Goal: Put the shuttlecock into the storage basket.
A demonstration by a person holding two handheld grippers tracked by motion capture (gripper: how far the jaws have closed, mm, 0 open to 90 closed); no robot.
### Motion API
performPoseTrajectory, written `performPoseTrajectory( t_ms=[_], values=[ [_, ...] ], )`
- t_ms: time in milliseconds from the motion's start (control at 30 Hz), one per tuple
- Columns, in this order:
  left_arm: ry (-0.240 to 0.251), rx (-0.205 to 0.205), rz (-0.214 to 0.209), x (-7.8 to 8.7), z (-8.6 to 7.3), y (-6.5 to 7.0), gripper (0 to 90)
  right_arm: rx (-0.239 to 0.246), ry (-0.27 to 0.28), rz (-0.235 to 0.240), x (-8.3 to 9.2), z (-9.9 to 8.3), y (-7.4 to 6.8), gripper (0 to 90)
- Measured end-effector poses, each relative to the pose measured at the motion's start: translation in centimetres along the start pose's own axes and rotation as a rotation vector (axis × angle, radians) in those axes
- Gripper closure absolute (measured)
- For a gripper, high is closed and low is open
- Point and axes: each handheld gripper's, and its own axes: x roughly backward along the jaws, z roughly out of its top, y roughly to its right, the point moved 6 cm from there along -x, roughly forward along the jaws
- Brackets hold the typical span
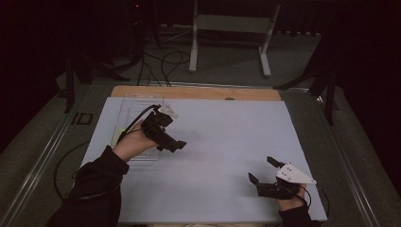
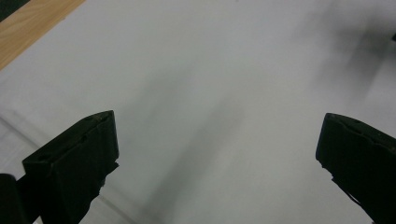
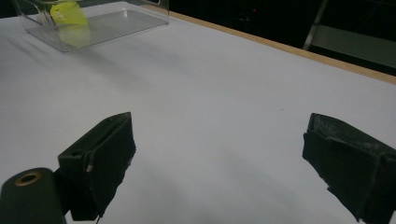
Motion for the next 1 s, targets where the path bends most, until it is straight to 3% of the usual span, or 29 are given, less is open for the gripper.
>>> performPoseTrajectory(
  t_ms=[500,1000],
  values=[
    [0.057,-0.092,-0.096,-2.4,1.4,3.5,0.0,0.002,0.004,-0.001,0.2,0.1,-0.1,9.0],
    [0.063,-0.138,-0.171,-5.0,-0.3,5.9,0.0,0.003,0.004,0.001,0.1,0.1,-0.1,9.0]
  ],
)
